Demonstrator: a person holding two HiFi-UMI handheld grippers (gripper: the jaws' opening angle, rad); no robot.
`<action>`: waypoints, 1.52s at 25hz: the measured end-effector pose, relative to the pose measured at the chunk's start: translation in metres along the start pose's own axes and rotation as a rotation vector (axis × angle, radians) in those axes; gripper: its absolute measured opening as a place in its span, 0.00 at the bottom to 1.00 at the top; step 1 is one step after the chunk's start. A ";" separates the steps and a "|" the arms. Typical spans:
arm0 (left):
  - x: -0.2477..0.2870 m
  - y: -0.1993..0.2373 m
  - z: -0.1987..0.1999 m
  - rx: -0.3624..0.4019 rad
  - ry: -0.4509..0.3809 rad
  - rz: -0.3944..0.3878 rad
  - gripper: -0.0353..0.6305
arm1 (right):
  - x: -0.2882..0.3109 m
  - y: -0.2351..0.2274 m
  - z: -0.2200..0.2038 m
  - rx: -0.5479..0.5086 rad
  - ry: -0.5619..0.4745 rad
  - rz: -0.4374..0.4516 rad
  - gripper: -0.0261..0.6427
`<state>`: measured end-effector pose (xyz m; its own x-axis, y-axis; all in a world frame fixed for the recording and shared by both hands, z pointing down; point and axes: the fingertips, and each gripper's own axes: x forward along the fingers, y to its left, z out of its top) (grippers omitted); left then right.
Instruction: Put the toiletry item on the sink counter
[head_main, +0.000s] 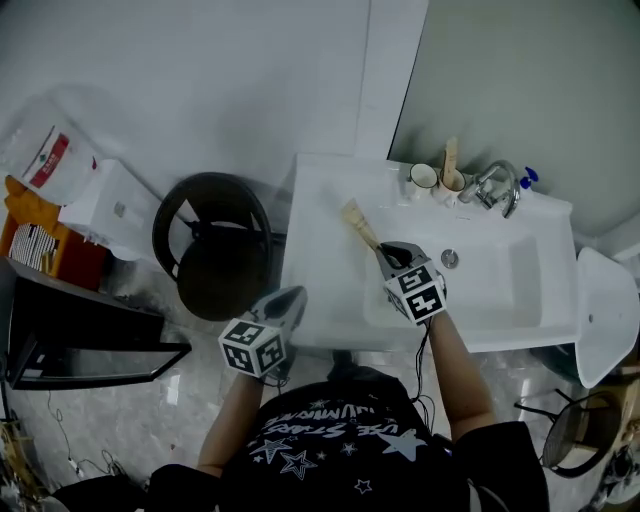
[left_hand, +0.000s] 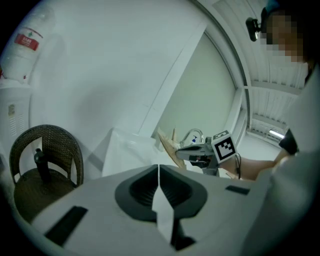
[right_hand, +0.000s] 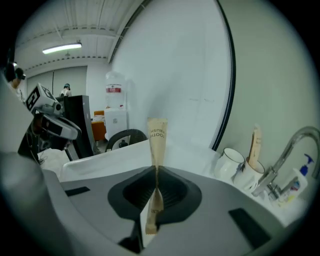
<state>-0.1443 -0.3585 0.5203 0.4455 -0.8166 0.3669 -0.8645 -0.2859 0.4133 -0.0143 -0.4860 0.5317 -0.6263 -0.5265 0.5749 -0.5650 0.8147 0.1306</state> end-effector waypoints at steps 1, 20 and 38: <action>0.003 0.002 0.001 -0.010 -0.002 0.004 0.08 | 0.004 -0.004 0.003 -0.031 0.012 -0.006 0.08; 0.050 0.035 0.024 -0.047 0.021 0.089 0.08 | 0.112 -0.054 0.031 -0.507 0.117 0.002 0.07; 0.069 0.054 0.018 -0.092 0.044 0.136 0.08 | 0.180 -0.074 0.018 -0.729 0.207 -0.031 0.08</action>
<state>-0.1644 -0.4390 0.5527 0.3374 -0.8214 0.4599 -0.8933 -0.1254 0.4316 -0.0947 -0.6456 0.6115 -0.4618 -0.5536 0.6930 -0.0374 0.7928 0.6084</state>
